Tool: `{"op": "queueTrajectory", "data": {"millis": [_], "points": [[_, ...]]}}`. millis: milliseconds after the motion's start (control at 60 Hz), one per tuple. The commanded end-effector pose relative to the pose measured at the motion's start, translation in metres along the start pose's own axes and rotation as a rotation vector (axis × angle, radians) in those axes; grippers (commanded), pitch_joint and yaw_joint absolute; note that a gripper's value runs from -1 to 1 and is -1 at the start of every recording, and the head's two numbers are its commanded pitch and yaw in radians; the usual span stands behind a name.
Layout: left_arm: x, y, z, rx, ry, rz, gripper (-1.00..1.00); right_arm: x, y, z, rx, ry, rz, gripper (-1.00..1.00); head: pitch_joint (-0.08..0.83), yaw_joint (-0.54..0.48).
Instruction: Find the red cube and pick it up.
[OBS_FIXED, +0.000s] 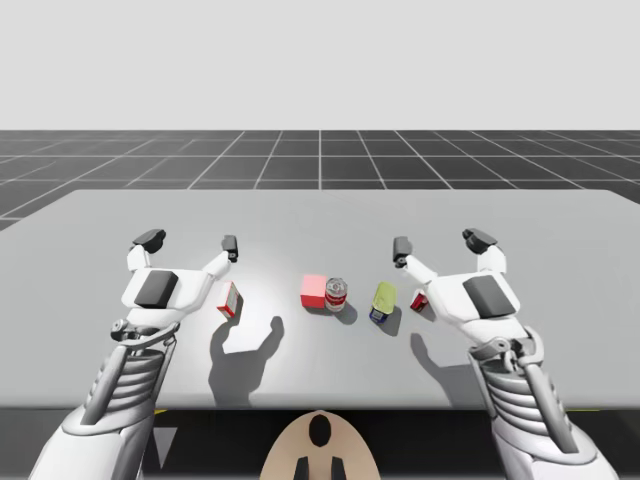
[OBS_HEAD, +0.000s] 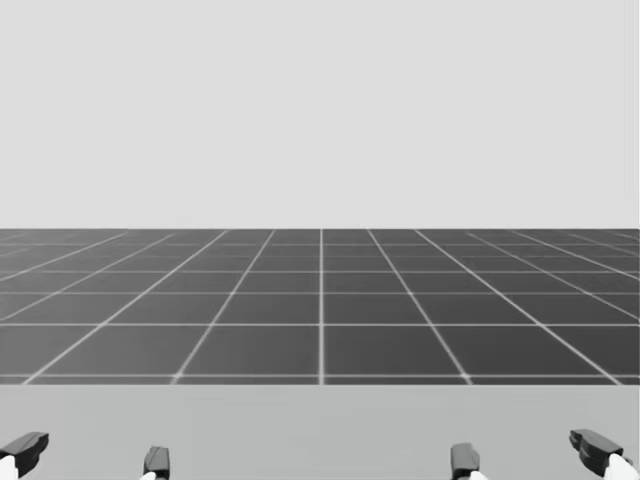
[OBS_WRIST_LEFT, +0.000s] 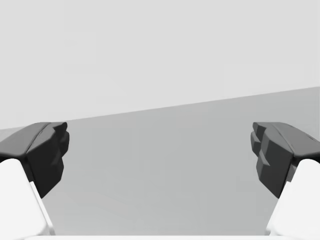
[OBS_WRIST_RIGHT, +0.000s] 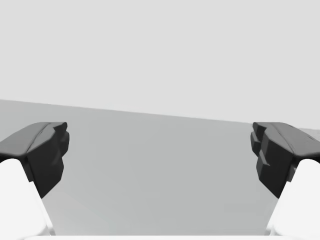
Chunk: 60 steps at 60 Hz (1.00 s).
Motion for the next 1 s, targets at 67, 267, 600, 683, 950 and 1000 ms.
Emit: {"op": "queueTrajectory", "data": {"millis": [67, 267, 600, 683, 950, 1000], "points": [[-0.0008, -0.0004, -0.0002, -0.001, 0.004, 0.003, -1.0, -0.0004, 0.0021, 0.0007, -0.051, 0.014, -0.035, -1.0, 0.01, 0.0], [-0.0016, 0.0003, -0.0006, -0.003, 0.007, 0.004, -1.0, 0.0006, -0.0002, -0.0013, -0.053, 0.037, -0.052, -1.0, 0.122, 0.01], [-0.002, -0.0002, -0.002, -0.01, 0.008, 0.0, -1.0, -0.0018, 0.0014, -0.0026, -0.051, 0.034, -0.023, -1.0, 0.415, 0.0], [-0.0018, -0.0008, -0.002, -0.013, 0.008, -0.002, -1.0, -0.0022, 0.0014, -0.0026, -0.047, 0.033, -0.019, -1.0, 0.491, 0.01], [-0.0006, -0.0014, -0.0016, -0.015, 0.007, 0.0, -1.0, -0.0026, 0.0014, -0.0024, -0.041, 0.032, -0.006, -1.0, 0.62, 0.03], [-0.0004, -0.0015, -0.0015, -0.015, 0.007, 0.001, -1.0, -0.0025, 0.0017, -0.0025, -0.041, 0.031, -0.005, -1.0, 0.632, 0.03]]}}
